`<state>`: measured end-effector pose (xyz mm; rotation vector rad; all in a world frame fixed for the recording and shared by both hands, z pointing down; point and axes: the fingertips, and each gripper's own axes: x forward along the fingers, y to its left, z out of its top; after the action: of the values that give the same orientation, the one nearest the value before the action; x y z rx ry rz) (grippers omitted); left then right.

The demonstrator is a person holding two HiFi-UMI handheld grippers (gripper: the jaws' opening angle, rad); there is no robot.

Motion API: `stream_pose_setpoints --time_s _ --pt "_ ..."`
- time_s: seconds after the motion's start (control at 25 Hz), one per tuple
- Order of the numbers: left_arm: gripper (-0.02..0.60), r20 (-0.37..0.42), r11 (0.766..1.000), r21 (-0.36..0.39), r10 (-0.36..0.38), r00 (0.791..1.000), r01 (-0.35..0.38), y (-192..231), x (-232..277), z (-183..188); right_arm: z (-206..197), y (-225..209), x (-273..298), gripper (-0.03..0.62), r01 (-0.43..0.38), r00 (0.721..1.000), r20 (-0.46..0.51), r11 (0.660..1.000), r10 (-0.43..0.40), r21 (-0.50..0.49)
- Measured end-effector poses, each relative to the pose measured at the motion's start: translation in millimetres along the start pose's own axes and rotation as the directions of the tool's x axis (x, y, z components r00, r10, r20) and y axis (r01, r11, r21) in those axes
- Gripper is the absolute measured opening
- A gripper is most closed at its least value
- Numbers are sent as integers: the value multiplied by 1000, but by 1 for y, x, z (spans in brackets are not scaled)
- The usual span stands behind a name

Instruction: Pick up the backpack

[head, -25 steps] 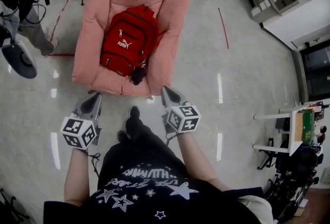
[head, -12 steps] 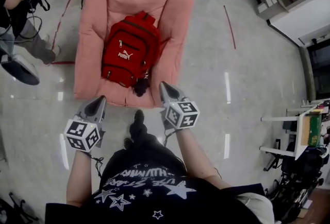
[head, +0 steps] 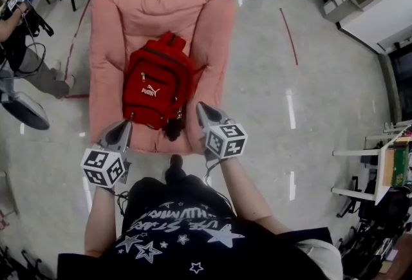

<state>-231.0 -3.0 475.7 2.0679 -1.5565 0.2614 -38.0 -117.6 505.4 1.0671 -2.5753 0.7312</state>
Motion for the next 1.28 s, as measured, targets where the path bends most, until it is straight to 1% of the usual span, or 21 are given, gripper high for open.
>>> stream_pose_setpoints --time_s 0.08,0.2,0.24,0.28,0.32,0.36,0.56,0.68,0.8,0.88,0.96,1.04,1.2,1.24,1.28 --pt "8 -1 1000 4 4 1000 -4 3 11 6 6 -3 10 2 -14 1000 -2 1000 14 -12" --pt "9 -28 1000 9 -1 1000 1 4 24 7 6 -4 16 3 -17 1000 -8 1000 17 -15" --pt "9 -37 1000 10 4 999 -4 6 27 7 4 -5 18 36 -18 1000 -14 1000 18 -7" --pt "9 -44 1000 10 10 999 -10 9 31 8 1 -6 20 131 -18 1000 -24 1000 18 3" --pt "9 -50 1000 8 10 999 -10 11 36 10 -3 -7 23 158 -15 999 -39 1000 16 14" --pt "9 -56 1000 4 3 998 -3 14 42 12 -6 -9 26 164 -11 998 -54 1000 12 21" --pt "9 -107 999 0 -48 993 49 34 76 15 -14 -15 45 264 15 995 -95 1000 -12 23" --pt "9 -137 997 -1 -78 988 78 47 97 20 -8 -23 62 306 57 995 -90 998 -53 33" --pt "11 -155 995 5 -95 983 97 67 120 28 -2 -32 85 383 95 992 -90 995 -92 32" --pt "12 -161 993 9 -119 980 122 79 135 32 -3 -37 103 413 110 988 -110 993 -105 46" --pt "82 -175 987 24 -150 973 157 92 153 35 -7 -40 120 424 119 984 -139 990 -108 74" --pt "133 -198 982 45 -170 965 183 109 171 36 -9 -45 138 425 140 978 -165 987 -126 79" --pt "237 -246 976 96 -168 955 196 145 206 35 -10 -62 163 425 213 960 -194 977 -203 30" --pt "257 -261 974 108 -167 951 201 153 214 34 -10 -68 168 425 231 955 -197 973 -221 28" --pt "262 -279 971 118 -169 945 209 160 222 31 -9 -73 172 425 248 950 -200 968 -238 26"
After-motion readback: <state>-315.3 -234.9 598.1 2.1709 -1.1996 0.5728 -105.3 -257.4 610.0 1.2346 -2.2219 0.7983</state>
